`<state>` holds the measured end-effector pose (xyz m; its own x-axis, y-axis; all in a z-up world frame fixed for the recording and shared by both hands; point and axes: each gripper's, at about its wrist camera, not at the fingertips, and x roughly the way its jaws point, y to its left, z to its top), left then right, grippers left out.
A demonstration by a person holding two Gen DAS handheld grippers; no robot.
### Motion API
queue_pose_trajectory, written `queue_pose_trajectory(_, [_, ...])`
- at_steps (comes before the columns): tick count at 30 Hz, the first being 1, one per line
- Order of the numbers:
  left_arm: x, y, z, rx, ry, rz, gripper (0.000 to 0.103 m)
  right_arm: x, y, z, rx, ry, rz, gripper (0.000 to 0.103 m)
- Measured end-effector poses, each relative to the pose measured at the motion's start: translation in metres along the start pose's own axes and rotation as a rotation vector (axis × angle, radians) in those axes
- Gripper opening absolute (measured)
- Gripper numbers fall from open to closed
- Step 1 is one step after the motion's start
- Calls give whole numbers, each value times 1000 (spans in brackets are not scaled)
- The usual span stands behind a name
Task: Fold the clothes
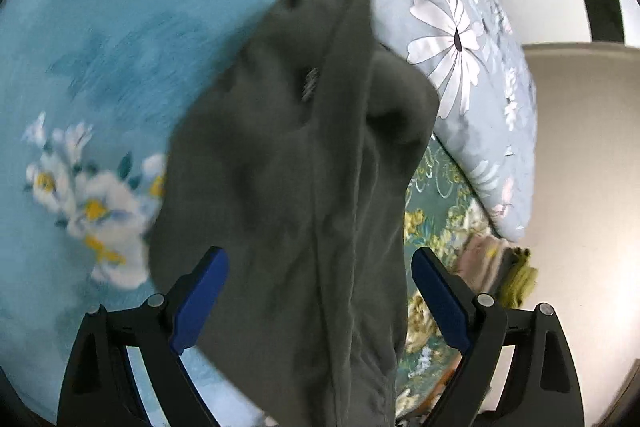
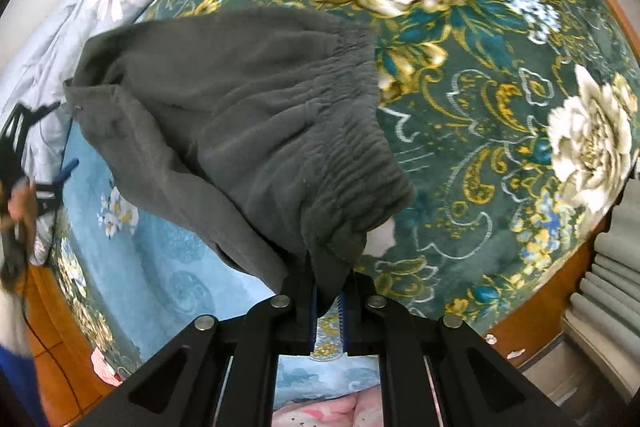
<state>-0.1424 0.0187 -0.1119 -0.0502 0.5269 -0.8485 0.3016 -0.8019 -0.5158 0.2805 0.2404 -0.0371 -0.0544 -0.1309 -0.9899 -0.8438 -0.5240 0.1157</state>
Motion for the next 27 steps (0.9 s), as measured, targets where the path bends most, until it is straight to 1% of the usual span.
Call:
queue_pose_trajectory(1, [6, -10, 6, 16, 6, 33, 93, -2, -4, -2, 6, -1, -2, 8])
queue_pose_trajectory(3, [15, -28, 17, 66, -12, 114, 92, -5, -12, -6, 21, -2, -5, 8])
queue_pose_trajectory(6, [31, -47, 33, 119, -20, 241, 83, -11, -19, -6, 50, -11, 2, 8])
queue_pose_trajectory(7, [37, -51, 39, 128, -17, 277, 76, -13, -17, -8, 56, -14, 7, 8])
queue_pose_trajectory(8, [43, -51, 44, 125, -11, 302, 66, -15, -15, -9, 62, -18, 11, 8])
queue_pose_trajectory(9, [47, -51, 49, 119, -5, 323, 60, -19, -13, -8, 58, -22, 13, 8])
queue_pose_trajectory(10, [50, -48, 54, 107, -2, 338, 50, -22, -12, -8, 55, -26, 14, 8])
queue_pose_trajectory(11, [53, -46, 58, 95, 1, 352, 44, -25, -10, -7, 52, -30, 15, 8])
queue_pose_trajectory(12, [55, -44, 63, 80, 3, 358, 40, -28, -10, -5, 49, -34, 18, 8])
queue_pose_trajectory(14, [53, -37, 69, 51, 0, 347, 23, -31, -8, -4, 39, -38, 18, 8])
queue_pose_trajectory(15, [49, -34, 70, 42, -7, 339, 18, -33, -7, -3, 34, -39, 18, 8])
queue_pose_trajectory(16, [44, -28, 70, 32, -17, 317, 12, -33, -6, -2, 34, -39, 18, 8])
queue_pose_trajectory(17, [37, -21, 70, 16, -25, 284, 9, -33, -5, 0, 34, -40, 17, 8])
queue_pose_trajectory(19, [19, -3, 69, -21, -50, 209, 8, -33, -6, 4, 47, -39, 24, 8])
queue_pose_trajectory(22, [-23, 38, 60, -59, -126, 151, 7, -33, -2, 13, 48, -45, 32, 8])
queue_pose_trajectory(24, [-55, 78, 46, -103, -178, 136, 7, -31, 3, 20, 43, -42, 38, 8])
queue_pose_trajectory(27, [-93, 144, 16, -202, -232, 135, 7, -25, 12, 27, 29, -35, 43, 8])
